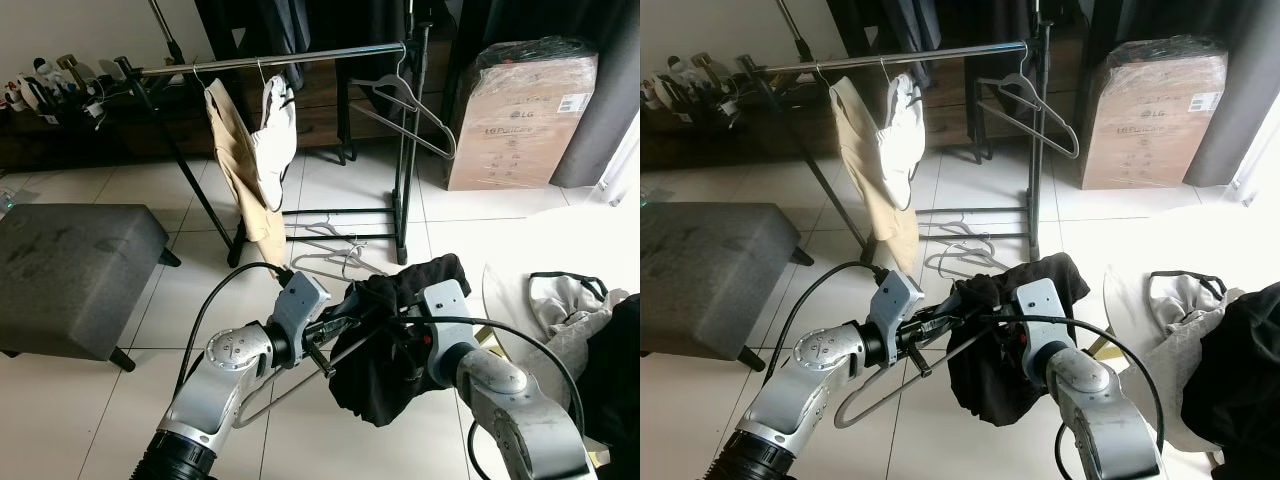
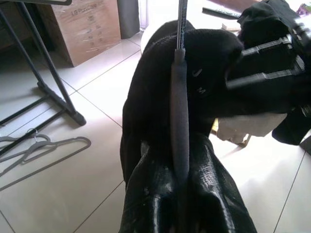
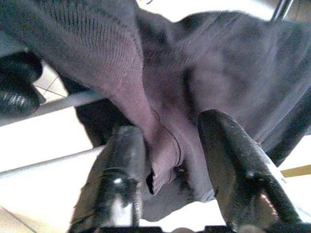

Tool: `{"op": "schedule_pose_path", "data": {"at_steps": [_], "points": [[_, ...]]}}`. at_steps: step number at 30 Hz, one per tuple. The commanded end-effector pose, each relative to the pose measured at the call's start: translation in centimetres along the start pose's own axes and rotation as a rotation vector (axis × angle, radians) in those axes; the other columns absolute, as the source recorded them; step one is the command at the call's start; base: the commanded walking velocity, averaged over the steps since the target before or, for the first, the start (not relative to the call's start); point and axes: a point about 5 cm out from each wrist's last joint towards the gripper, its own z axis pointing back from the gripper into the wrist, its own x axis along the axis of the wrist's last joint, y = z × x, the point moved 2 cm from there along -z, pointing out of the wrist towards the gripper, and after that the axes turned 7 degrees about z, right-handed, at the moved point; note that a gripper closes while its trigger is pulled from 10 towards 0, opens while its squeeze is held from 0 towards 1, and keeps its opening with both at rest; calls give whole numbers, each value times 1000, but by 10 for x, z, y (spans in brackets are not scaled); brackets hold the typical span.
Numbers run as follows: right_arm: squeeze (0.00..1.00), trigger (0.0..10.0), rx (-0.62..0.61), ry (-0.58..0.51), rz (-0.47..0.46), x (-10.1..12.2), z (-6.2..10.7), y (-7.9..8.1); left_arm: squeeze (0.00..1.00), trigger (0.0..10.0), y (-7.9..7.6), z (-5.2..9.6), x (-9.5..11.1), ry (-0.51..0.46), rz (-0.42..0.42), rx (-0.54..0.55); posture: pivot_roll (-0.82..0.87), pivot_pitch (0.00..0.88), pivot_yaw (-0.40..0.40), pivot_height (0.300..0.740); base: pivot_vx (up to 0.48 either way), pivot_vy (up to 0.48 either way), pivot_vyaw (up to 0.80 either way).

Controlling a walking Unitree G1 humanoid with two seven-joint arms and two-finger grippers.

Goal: Hang hanger

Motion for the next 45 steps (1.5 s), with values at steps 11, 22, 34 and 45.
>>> {"op": "schedule_pose_path", "data": {"at_steps": [11,22,34,45], "points": [[0,0,-1,-58,7,16,-1,-4,0,0,1,3,7,-32,3,-4,-175,200,114,740,0,0,0],[0,0,35,-58,60,23,1,-6,0,0,-1,4,4,-11,-2,-26,-180,197,115,740,0,0,0],[0,0,-17,-179,232,92,9,-34,0,0,3,10,-27,185,-86,-8,-188,198,110,740,0,0,0],[0,0,101,-65,258,56,8,-6,0,0,9,2,2,-9,-63,74,-191,203,110,740,0,0,0]]}}
